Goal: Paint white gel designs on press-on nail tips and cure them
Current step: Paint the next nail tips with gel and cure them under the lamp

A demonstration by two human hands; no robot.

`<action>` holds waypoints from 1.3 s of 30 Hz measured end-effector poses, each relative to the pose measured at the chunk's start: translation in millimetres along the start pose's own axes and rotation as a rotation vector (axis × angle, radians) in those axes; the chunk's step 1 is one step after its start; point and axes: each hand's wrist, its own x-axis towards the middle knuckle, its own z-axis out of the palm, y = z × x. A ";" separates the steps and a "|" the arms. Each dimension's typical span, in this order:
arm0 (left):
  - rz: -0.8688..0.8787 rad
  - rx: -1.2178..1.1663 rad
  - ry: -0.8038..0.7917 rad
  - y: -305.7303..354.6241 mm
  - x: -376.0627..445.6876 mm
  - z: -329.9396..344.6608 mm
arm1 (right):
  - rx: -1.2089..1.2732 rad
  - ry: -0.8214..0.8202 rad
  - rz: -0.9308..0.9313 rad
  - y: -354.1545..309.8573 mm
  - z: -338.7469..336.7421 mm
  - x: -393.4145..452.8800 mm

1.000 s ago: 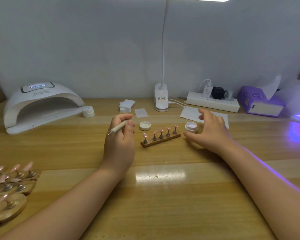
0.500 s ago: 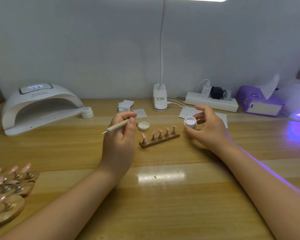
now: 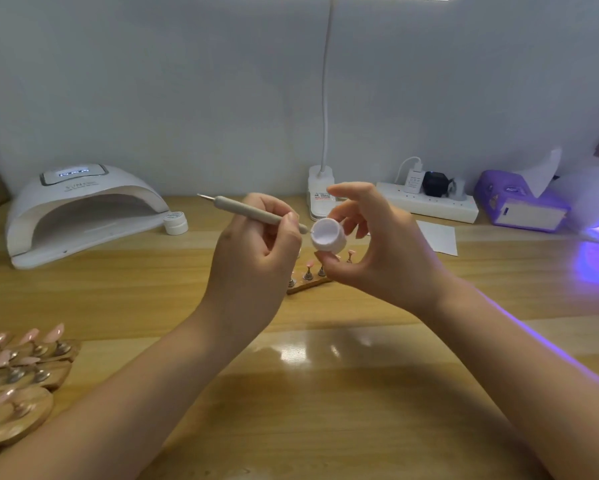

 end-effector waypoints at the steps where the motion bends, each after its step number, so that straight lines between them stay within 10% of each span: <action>1: 0.006 0.024 -0.008 -0.5 -0.3 0.0 | -0.002 -0.014 -0.007 -1.2 0.3 -0.1; 30: 0.004 0.036 0.056 2.1 1.5 -1.5 | 0.039 -0.049 0.000 4.0 10.0 -4.6; 39: -0.347 -0.349 0.136 0.3 11.7 -6.7 | 0.077 -0.028 0.020 2.9 10.3 -4.5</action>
